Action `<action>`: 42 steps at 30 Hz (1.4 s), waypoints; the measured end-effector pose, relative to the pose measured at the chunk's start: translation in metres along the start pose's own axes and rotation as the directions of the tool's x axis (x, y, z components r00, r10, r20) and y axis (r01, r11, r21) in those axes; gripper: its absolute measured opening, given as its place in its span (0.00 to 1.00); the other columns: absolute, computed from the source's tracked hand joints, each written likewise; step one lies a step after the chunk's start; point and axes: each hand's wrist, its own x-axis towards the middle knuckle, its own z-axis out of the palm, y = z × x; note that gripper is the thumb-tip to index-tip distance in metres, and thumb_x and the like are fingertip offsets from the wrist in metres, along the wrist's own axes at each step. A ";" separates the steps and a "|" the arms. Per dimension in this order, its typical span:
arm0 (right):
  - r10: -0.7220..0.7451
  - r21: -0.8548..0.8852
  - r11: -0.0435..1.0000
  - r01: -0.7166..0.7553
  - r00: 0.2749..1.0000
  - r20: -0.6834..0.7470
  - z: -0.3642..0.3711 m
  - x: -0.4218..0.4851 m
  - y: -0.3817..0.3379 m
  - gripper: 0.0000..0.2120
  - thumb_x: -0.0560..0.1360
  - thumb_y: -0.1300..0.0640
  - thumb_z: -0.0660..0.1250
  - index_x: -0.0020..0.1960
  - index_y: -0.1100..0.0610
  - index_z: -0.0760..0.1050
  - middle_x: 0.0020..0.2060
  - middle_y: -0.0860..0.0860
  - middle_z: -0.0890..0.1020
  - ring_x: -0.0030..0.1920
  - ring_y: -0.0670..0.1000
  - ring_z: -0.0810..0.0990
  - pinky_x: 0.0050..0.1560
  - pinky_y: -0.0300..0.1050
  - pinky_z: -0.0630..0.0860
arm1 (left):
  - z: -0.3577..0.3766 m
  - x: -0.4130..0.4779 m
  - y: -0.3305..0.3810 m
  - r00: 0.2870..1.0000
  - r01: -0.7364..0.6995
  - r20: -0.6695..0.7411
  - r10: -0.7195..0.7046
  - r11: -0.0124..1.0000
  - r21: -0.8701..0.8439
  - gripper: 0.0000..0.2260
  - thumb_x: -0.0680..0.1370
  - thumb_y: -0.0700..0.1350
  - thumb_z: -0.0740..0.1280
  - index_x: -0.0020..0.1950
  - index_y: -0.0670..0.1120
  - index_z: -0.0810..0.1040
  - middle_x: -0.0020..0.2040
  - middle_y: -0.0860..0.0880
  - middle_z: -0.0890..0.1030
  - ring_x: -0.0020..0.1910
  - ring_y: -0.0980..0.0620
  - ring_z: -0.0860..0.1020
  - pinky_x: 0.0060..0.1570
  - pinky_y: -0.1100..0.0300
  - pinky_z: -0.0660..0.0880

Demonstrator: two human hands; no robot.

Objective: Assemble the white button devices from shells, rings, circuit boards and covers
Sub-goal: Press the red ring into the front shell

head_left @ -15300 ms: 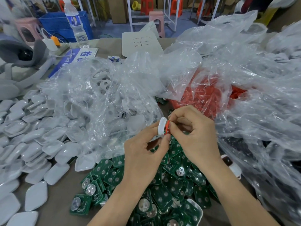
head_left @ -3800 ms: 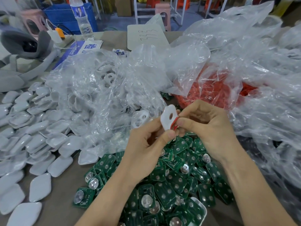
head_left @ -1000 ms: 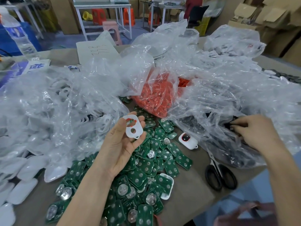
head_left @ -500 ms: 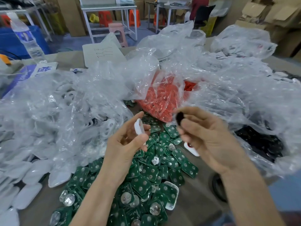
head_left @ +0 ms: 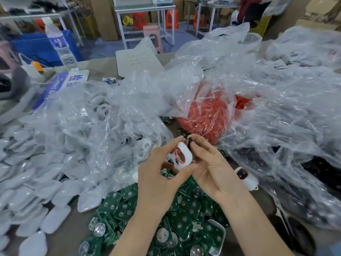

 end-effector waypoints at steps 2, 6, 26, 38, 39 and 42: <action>-0.045 -0.080 0.996 0.045 0.999 -0.009 -0.001 -0.001 0.000 0.07 0.69 0.62 0.68 0.44 0.55 0.83 0.40 0.53 0.83 0.41 0.51 0.81 0.43 0.46 0.79 | 0.001 0.000 0.001 0.999 -0.029 0.017 0.028 0.999 0.046 0.24 0.66 0.61 0.73 0.62 0.70 0.74 0.52 0.65 0.80 0.46 0.61 0.80 0.41 0.72 0.74; -0.152 -0.180 0.973 0.143 0.988 -0.038 -0.004 -0.003 -0.001 0.08 0.68 0.63 0.68 0.46 0.55 0.81 0.38 0.52 0.82 0.39 0.50 0.82 0.40 0.45 0.81 | 0.004 -0.002 -0.001 0.998 -0.053 0.026 0.051 0.992 0.111 0.27 0.66 0.62 0.73 0.64 0.69 0.73 0.53 0.62 0.81 0.49 0.62 0.81 0.44 0.72 0.75; -0.017 -0.017 1.000 0.018 0.998 0.065 -0.009 -0.007 -0.010 0.18 0.64 0.54 0.76 0.53 0.60 0.84 0.48 0.59 0.85 0.47 0.52 0.84 0.43 0.41 0.81 | -0.002 0.003 -0.001 0.999 -0.047 -0.006 0.046 0.997 -0.068 0.23 0.65 0.58 0.76 0.59 0.65 0.77 0.55 0.63 0.81 0.57 0.61 0.79 0.52 0.73 0.74; 0.042 -0.075 0.997 -0.037 0.997 0.069 -0.004 -0.009 -0.005 0.07 0.70 0.59 0.68 0.45 0.58 0.84 0.42 0.56 0.85 0.41 0.50 0.84 0.38 0.38 0.80 | -0.003 0.005 -0.001 0.989 -0.147 -0.016 0.149 0.985 0.085 0.21 0.68 0.57 0.73 0.60 0.62 0.75 0.56 0.59 0.78 0.55 0.59 0.78 0.52 0.67 0.76; 0.042 -0.084 0.996 -0.037 0.997 0.057 -0.004 -0.008 -0.004 0.08 0.71 0.59 0.66 0.44 0.58 0.84 0.42 0.56 0.85 0.41 0.50 0.84 0.38 0.38 0.80 | -0.003 0.005 0.000 0.989 -0.144 -0.023 0.147 0.985 0.090 0.21 0.68 0.57 0.73 0.60 0.62 0.75 0.55 0.59 0.78 0.55 0.60 0.78 0.52 0.67 0.75; 0.025 -0.122 0.992 -0.022 0.999 0.026 -0.004 -0.008 -0.001 0.09 0.72 0.58 0.65 0.43 0.61 0.84 0.43 0.57 0.85 0.42 0.50 0.84 0.41 0.38 0.80 | -0.001 0.004 -0.001 0.990 -0.126 -0.048 0.133 0.982 0.139 0.21 0.67 0.56 0.75 0.58 0.62 0.75 0.54 0.60 0.78 0.54 0.62 0.78 0.51 0.70 0.74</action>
